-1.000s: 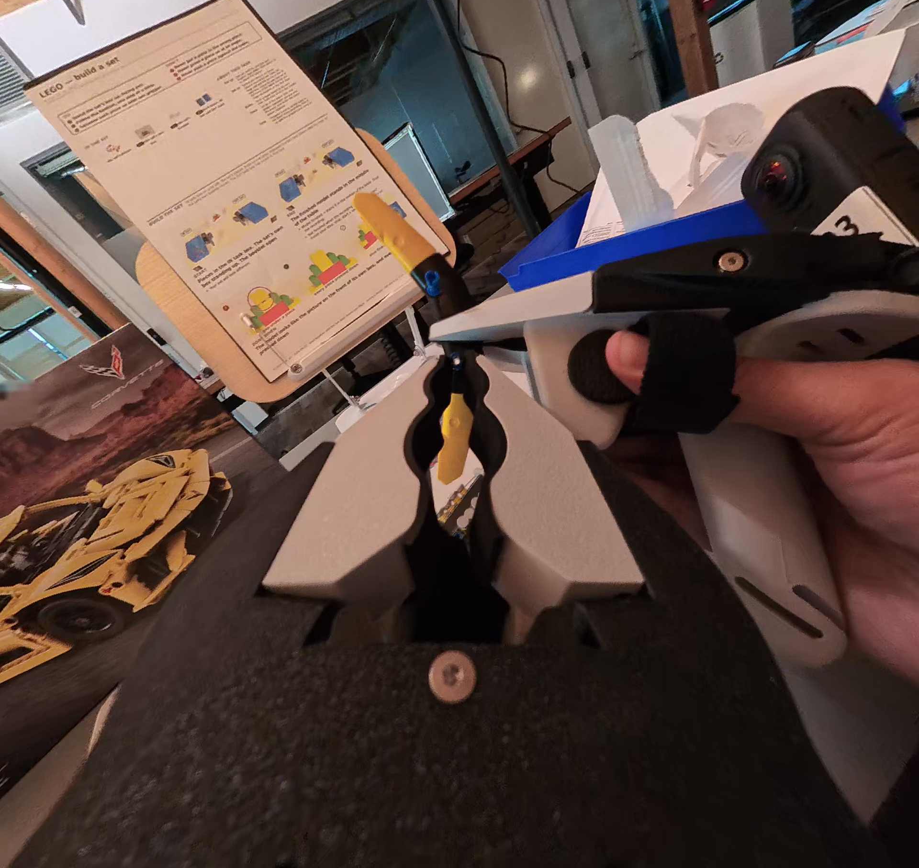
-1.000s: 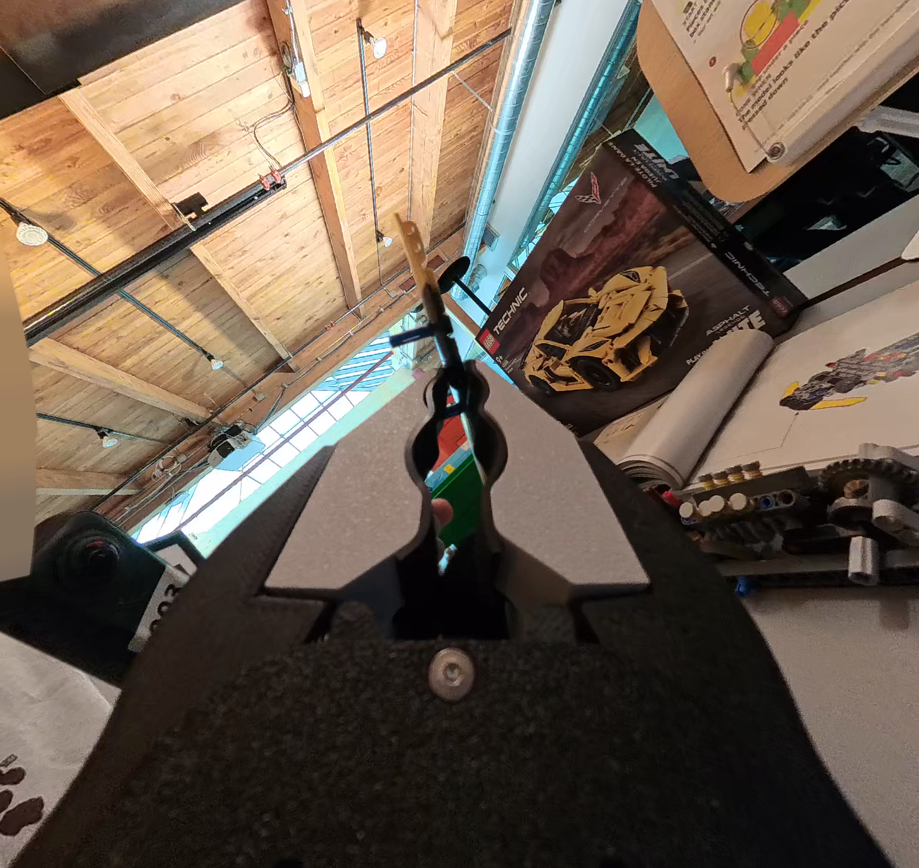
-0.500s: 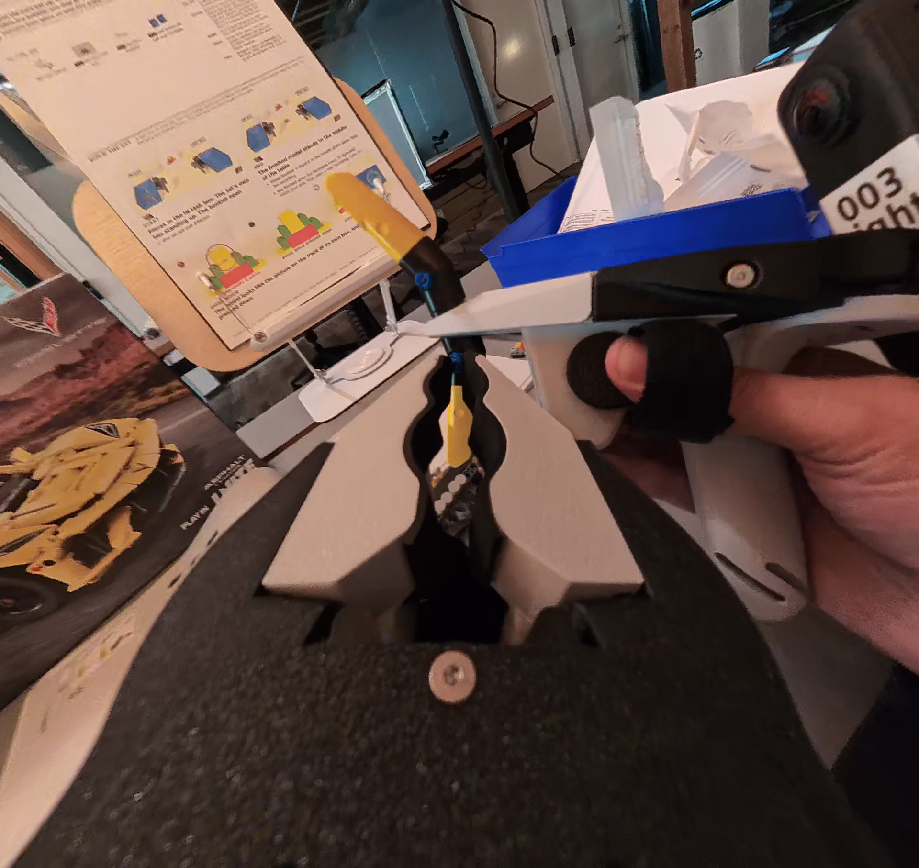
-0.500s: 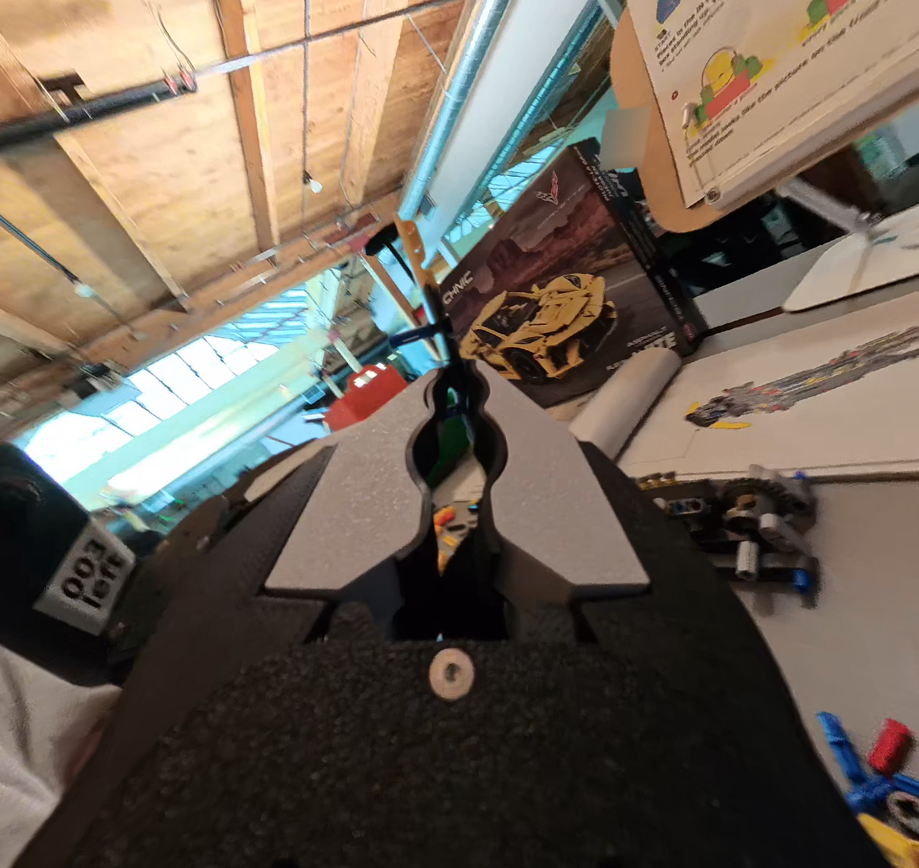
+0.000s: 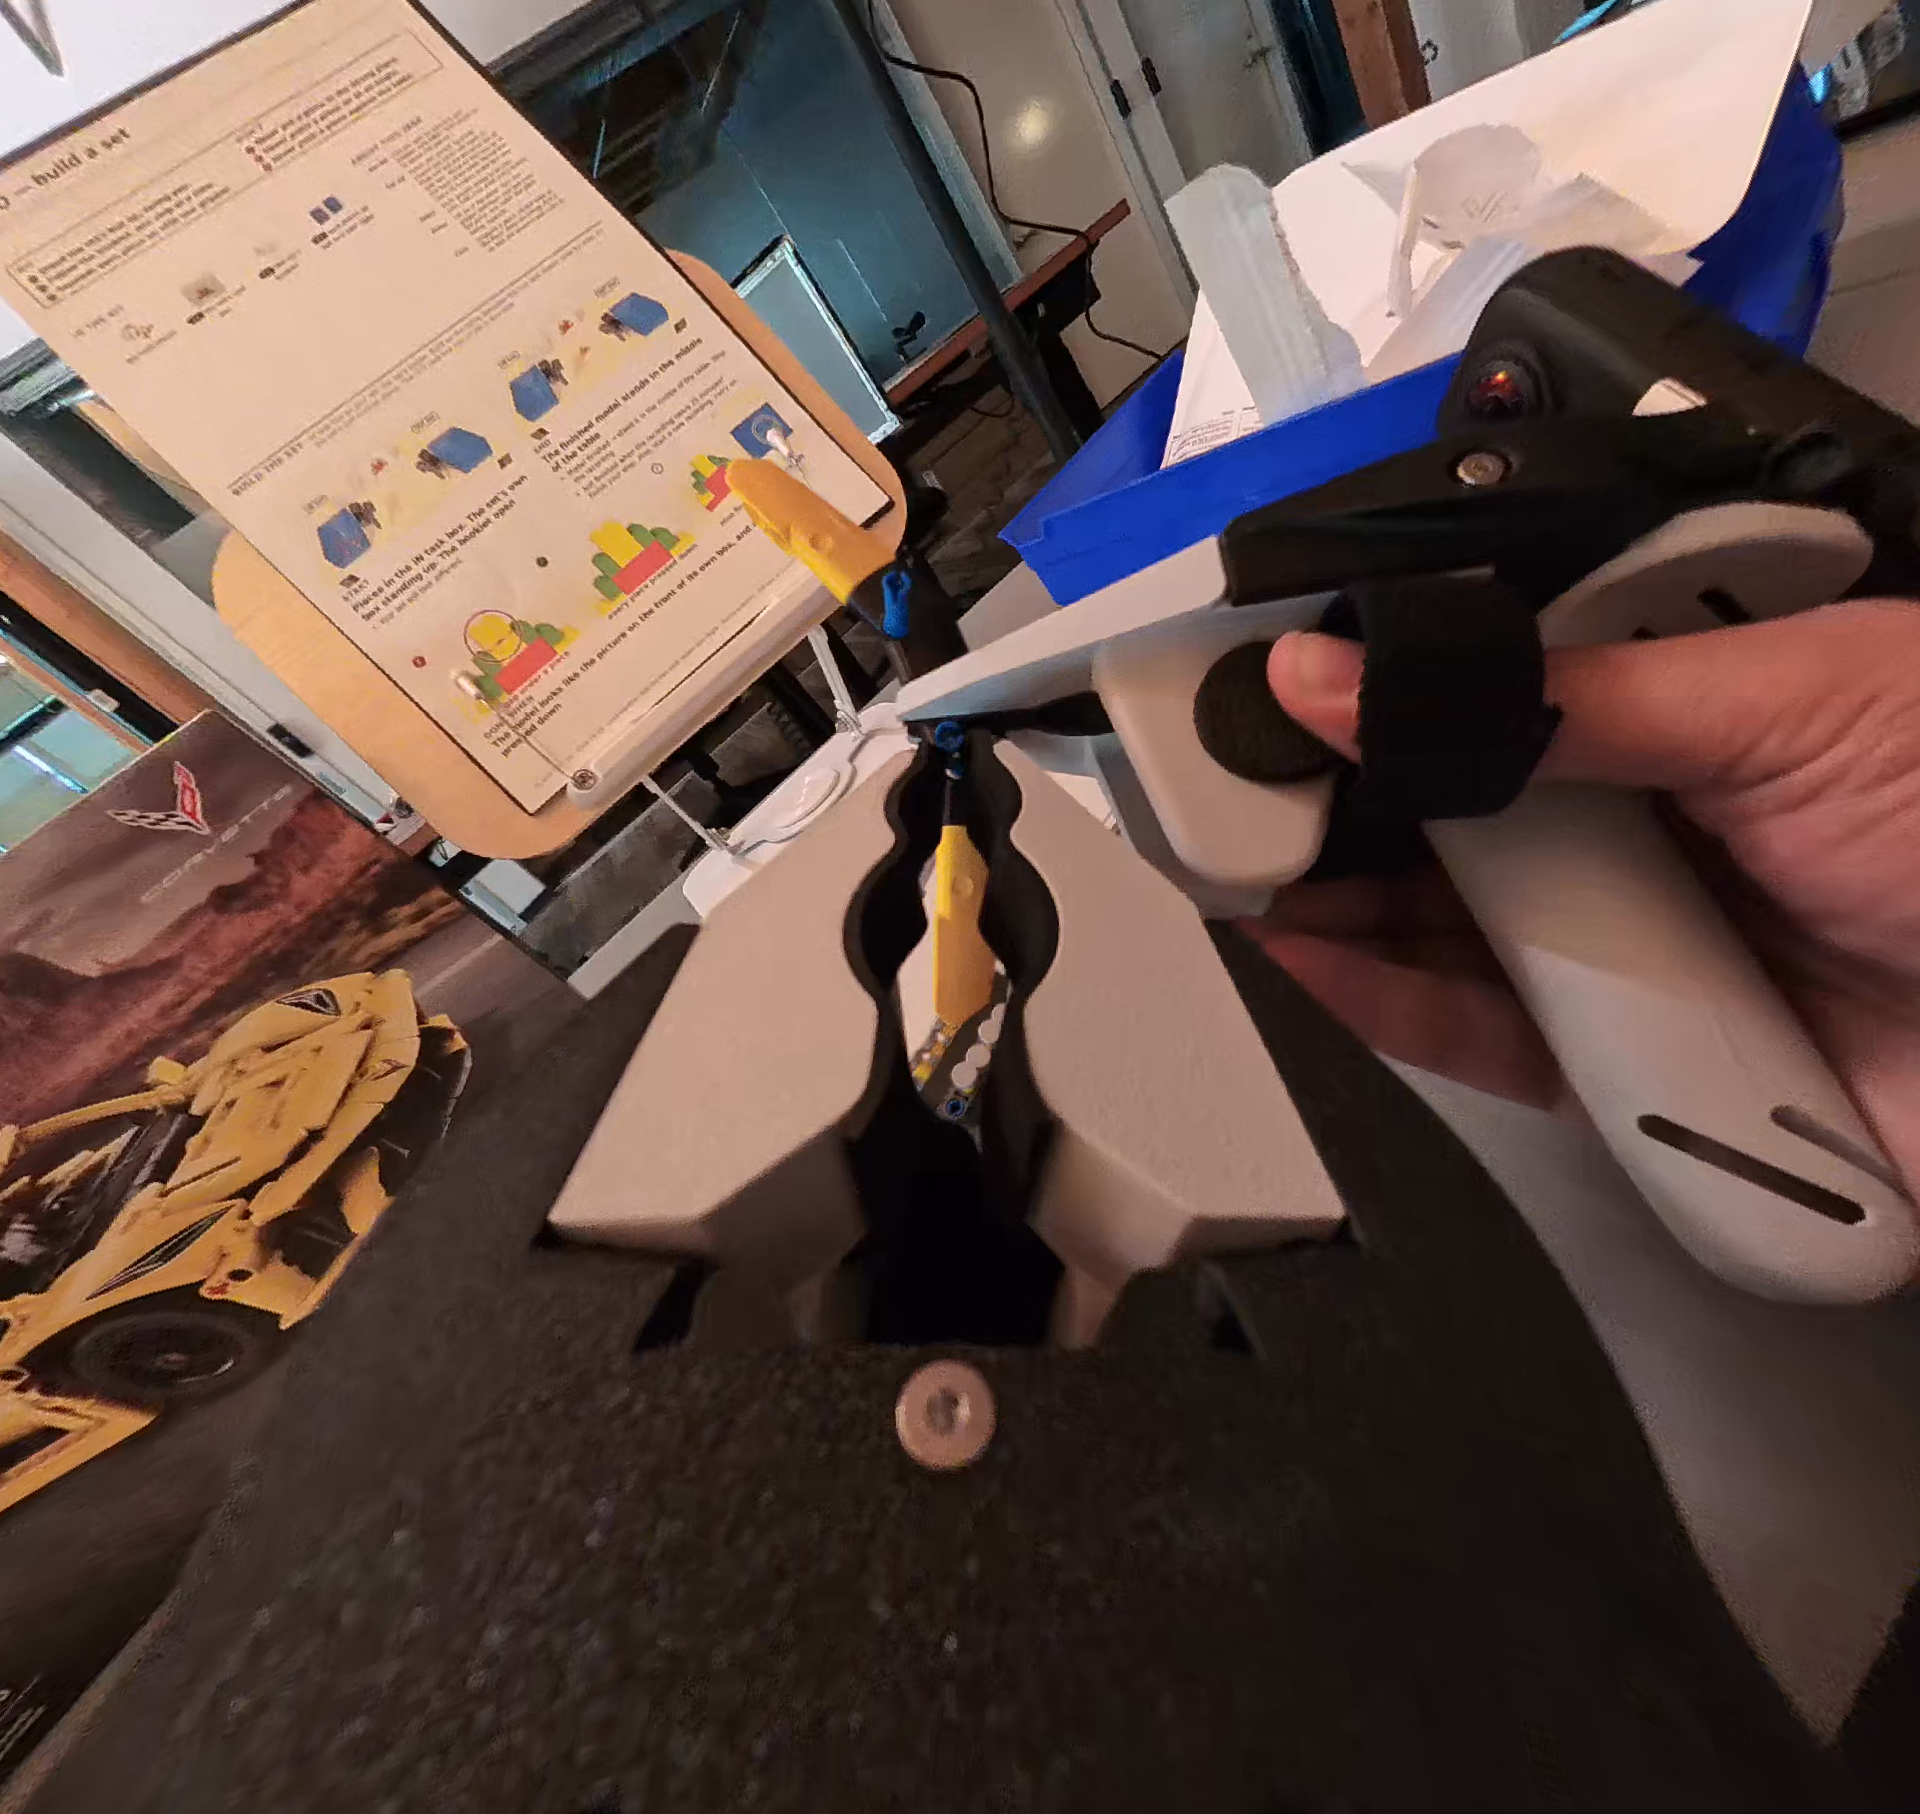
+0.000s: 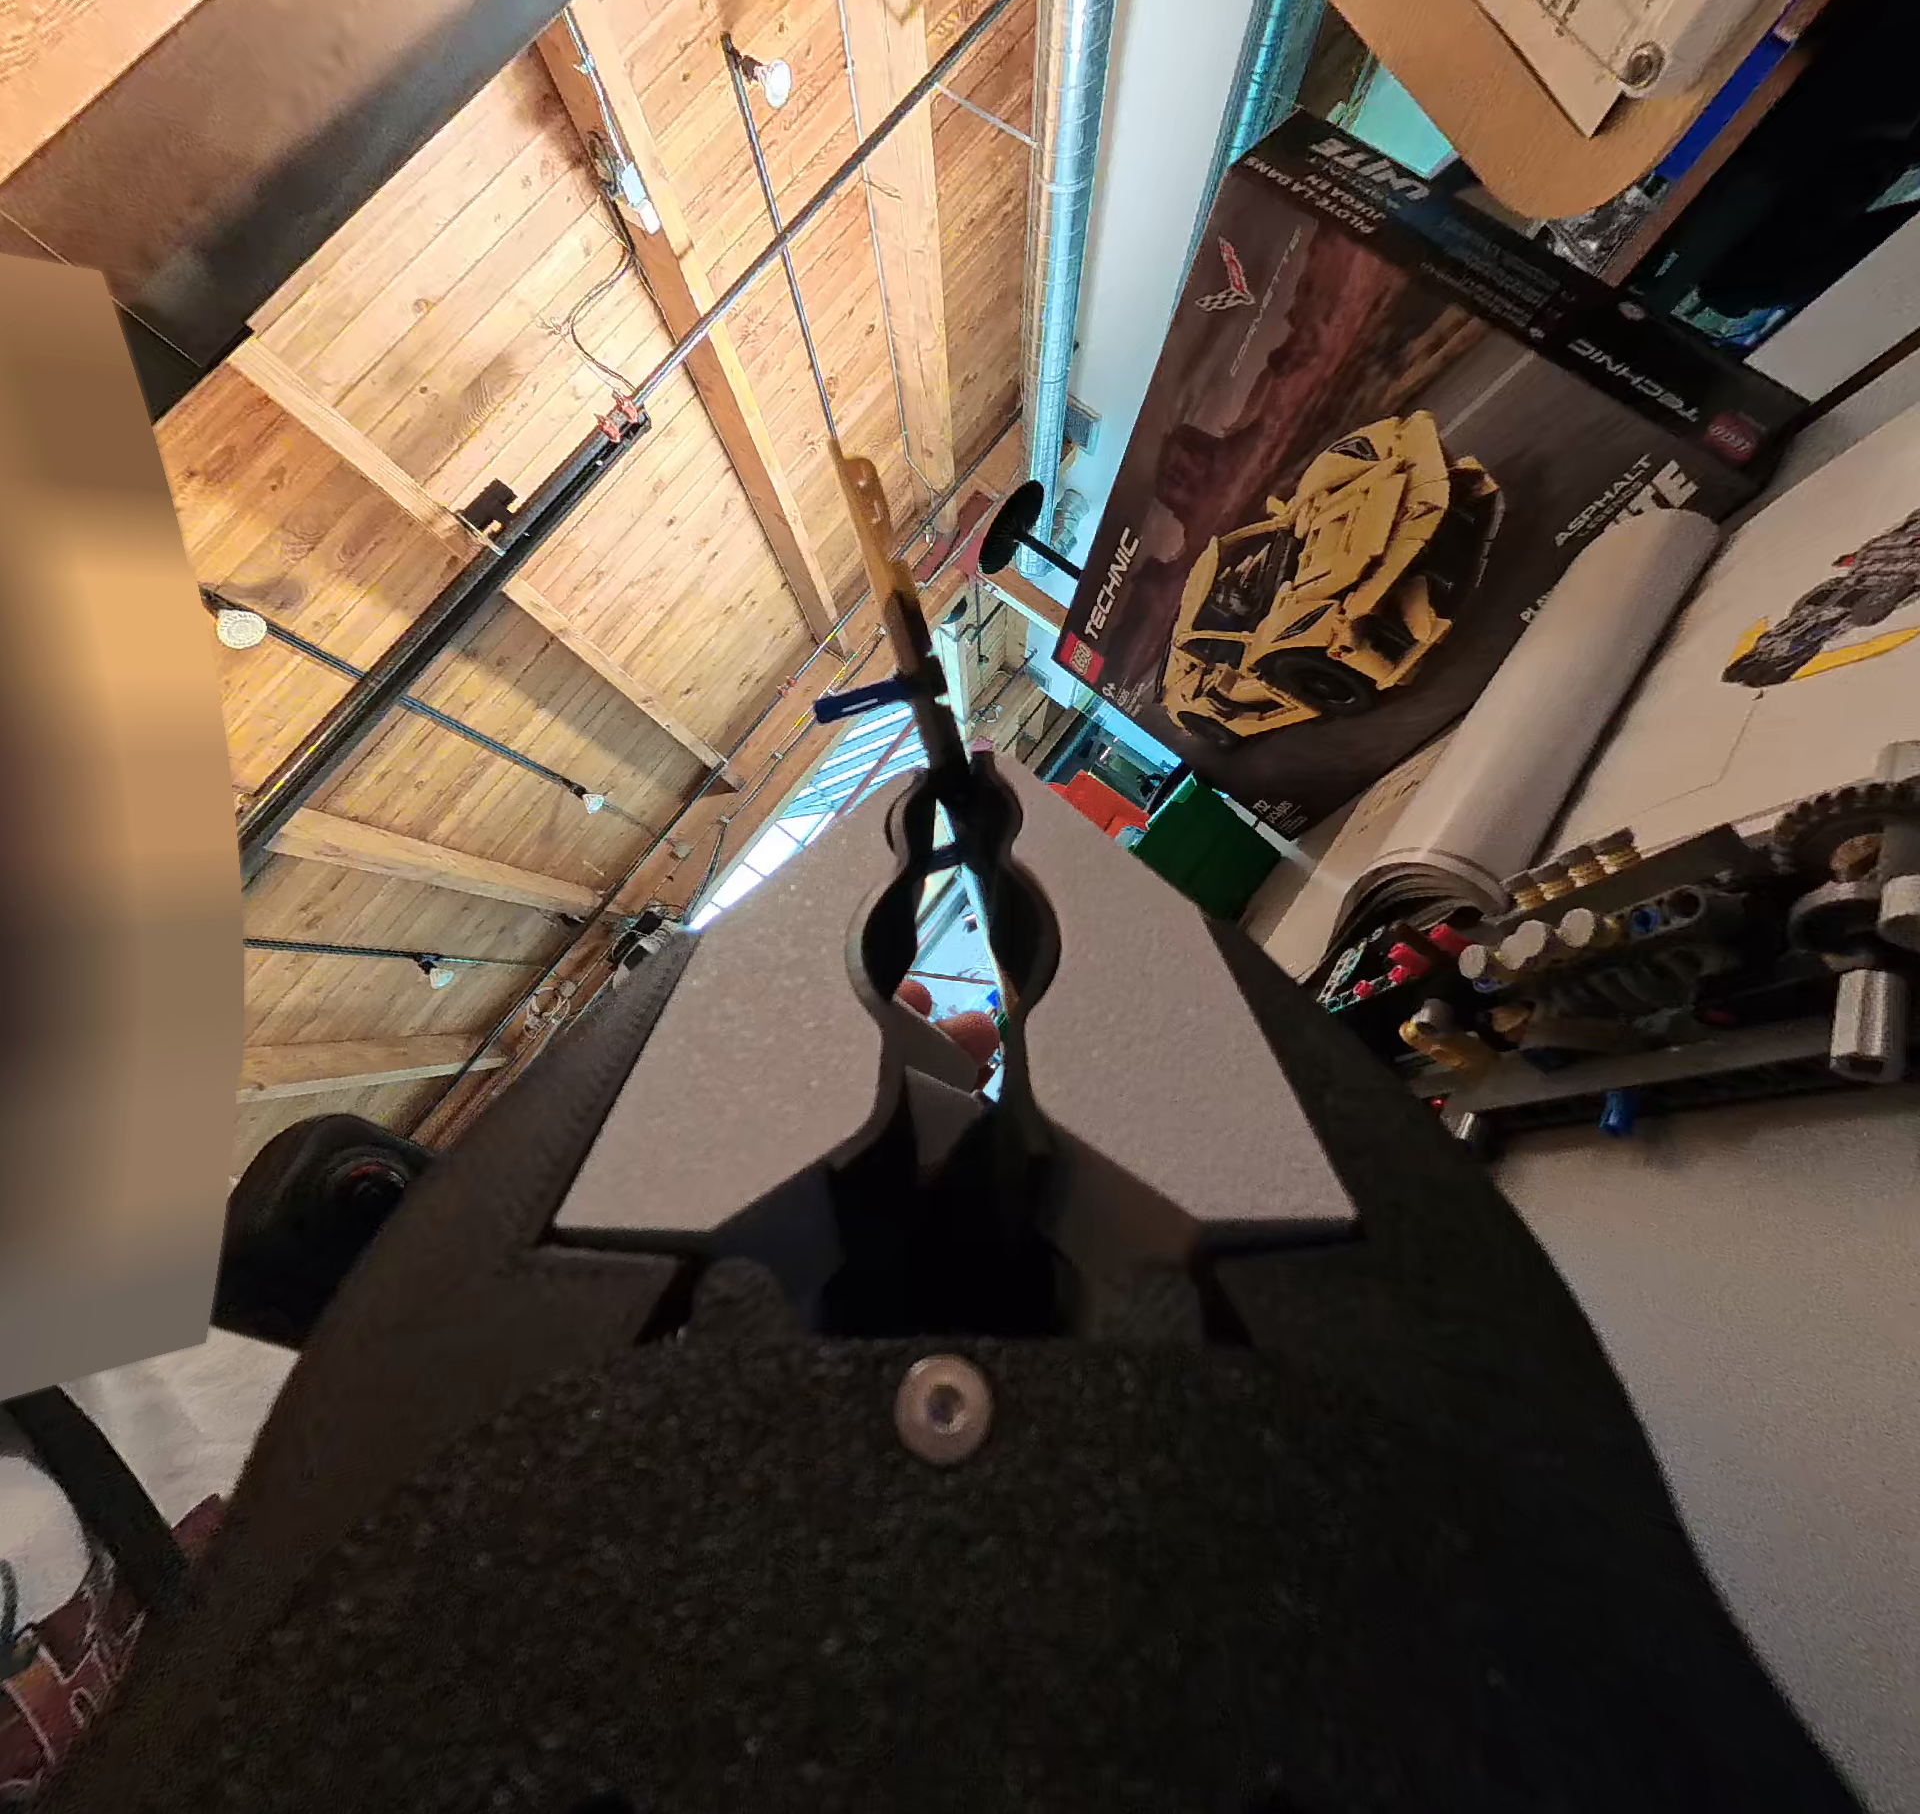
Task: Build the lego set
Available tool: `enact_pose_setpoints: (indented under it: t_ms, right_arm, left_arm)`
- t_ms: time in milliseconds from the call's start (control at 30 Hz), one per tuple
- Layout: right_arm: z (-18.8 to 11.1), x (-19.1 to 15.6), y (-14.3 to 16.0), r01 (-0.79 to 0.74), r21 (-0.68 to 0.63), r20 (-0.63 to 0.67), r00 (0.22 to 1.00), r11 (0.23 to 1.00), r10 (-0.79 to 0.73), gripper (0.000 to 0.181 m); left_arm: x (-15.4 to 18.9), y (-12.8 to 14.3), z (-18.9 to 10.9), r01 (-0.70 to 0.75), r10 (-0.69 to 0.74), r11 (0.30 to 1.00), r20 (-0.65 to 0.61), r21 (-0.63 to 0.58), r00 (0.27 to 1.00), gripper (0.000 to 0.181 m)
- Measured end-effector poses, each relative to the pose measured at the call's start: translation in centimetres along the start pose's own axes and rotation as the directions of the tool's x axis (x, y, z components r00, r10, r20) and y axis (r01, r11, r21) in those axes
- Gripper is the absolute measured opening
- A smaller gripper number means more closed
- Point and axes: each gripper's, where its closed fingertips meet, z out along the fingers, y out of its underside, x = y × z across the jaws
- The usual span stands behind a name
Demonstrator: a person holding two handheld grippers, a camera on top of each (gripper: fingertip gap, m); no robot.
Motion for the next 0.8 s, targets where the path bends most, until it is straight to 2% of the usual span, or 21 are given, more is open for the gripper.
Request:
enact_pose_setpoints:
  t_ms: [167,233,300,600,700,800]
  right_arm:
    - [-0.1,-0.4,-0.1,0.001,0.0,0.011,1.0,1.0,-0.001,0.005]
    - [0.0,-0.4,-0.1,0.087,0.006,-0.019,0.996,0.996,-0.087,0.005]
    - [0.0,-0.6,-0.2,0.155,0.015,-0.037,0.987,0.988,-0.155,0.005]
    - [0.2,-0.6,0.0,0.124,0.009,-0.027,0.992,0.992,-0.124,0.005]
    - [0.3,-0.6,0.0,0.192,-0.022,-0.051,0.98,0.981,-0.193,0.005]
    - [0.5,-1.3,0.2,0.29,-0.018,-0.018,0.957,0.957,-0.291,0.006]
  left_arm:
    - [0.1,-0.1,-0.1,-0.035,0.035,0.999,0.017,-0.001,0.999,0.003]
    - [0.0,-0.2,-0.2,-0.068,0.068,0.998,0.05,-0.01,0.996,0.003]
    - [-0.1,-0.4,-0.2,-0.042,0.043,0.999,0.052,-0.004,0.998,0.003]
    - [-0.5,-0.2,-0.3,-0.037,0.038,0.999,0.07,-0.016,0.997,0.003]
    - [-0.7,-0.2,-0.4,-0.045,0.045,0.999,0.059,-0.009,0.997,0.003]
    - [-1.2,-0.7,-1.0,-0.036,0.035,0.999,0.024,0.033,0.999,0.003]
